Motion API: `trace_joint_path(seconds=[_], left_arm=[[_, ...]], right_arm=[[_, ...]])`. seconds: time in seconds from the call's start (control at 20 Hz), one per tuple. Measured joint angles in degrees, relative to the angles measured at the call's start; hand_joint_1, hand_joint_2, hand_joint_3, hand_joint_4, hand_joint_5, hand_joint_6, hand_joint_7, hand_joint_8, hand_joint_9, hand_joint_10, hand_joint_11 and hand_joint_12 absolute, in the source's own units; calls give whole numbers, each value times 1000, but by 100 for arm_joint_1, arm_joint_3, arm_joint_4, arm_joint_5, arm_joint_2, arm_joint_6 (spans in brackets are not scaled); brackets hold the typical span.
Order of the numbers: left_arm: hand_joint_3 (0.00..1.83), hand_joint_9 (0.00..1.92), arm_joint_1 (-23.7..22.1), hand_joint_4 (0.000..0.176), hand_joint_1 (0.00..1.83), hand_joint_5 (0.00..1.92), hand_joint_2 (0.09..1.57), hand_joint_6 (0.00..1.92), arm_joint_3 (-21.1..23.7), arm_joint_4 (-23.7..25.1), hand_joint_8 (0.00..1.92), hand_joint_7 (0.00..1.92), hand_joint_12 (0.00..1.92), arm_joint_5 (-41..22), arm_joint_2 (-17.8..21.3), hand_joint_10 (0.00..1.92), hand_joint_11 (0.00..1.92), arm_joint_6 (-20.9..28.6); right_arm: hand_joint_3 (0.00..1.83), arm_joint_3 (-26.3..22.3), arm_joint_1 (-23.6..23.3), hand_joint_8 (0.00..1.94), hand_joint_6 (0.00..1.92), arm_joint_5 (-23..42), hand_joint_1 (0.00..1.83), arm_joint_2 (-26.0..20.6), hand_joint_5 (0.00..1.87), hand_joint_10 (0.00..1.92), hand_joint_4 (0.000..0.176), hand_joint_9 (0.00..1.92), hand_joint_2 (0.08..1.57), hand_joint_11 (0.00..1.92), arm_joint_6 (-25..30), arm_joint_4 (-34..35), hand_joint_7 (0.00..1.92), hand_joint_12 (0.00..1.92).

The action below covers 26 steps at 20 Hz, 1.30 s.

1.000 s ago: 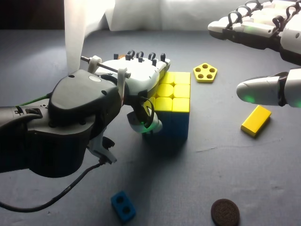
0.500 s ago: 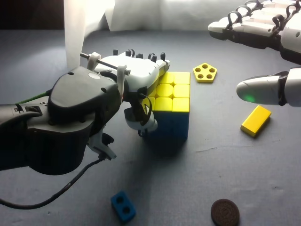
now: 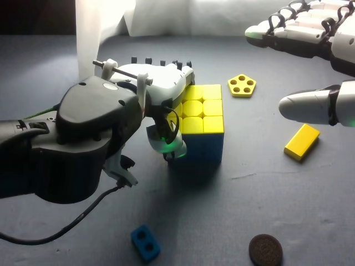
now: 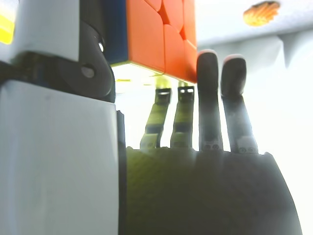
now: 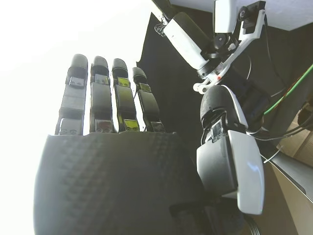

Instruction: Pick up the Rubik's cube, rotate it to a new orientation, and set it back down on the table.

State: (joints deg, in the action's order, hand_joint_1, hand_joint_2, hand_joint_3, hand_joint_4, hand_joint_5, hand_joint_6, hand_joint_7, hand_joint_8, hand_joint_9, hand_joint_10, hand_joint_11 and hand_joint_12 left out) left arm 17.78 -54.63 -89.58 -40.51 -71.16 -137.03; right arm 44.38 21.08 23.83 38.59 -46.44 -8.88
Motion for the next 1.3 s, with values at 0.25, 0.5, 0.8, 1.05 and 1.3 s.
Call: trace_joint_path(seconds=[0.25,0.5,0.8,1.05,1.3], left_arm=[[0,209,-258,27,1014,495,1413,1727,48,-610,1802,461,1921,96,72,1813,166,-577],[3,200,-813,28,985,442,1438,1786,267,-1233,1848,440,1921,0,306,1858,181,-1314],[0,208,-1346,0,1208,261,1353,1700,584,-2020,1707,536,1921,-240,494,1801,168,-1891],[0,232,-1572,28,1013,480,1414,1735,732,-2253,1797,474,1921,-435,568,1805,185,-2065],[0,219,-1681,30,1012,488,1412,1734,750,-2339,1791,471,1921,-448,570,1809,162,-2063]], right_arm=[[0,0,273,2,2,826,42,-52,50,4,0,105,1257,0,-188,-13,109,250],[0,0,610,6,10,1071,60,-114,72,6,0,118,1248,0,-214,-33,132,298],[0,-13,796,16,9,1235,21,-192,79,26,0,182,1257,0,33,7,192,421],[0,-79,850,1549,5,1224,126,-269,115,1894,0,532,1219,374,74,20,494,1916],[0,-146,852,1936,7,1241,149,-262,143,1921,0,926,1202,742,57,-350,840,1921]])
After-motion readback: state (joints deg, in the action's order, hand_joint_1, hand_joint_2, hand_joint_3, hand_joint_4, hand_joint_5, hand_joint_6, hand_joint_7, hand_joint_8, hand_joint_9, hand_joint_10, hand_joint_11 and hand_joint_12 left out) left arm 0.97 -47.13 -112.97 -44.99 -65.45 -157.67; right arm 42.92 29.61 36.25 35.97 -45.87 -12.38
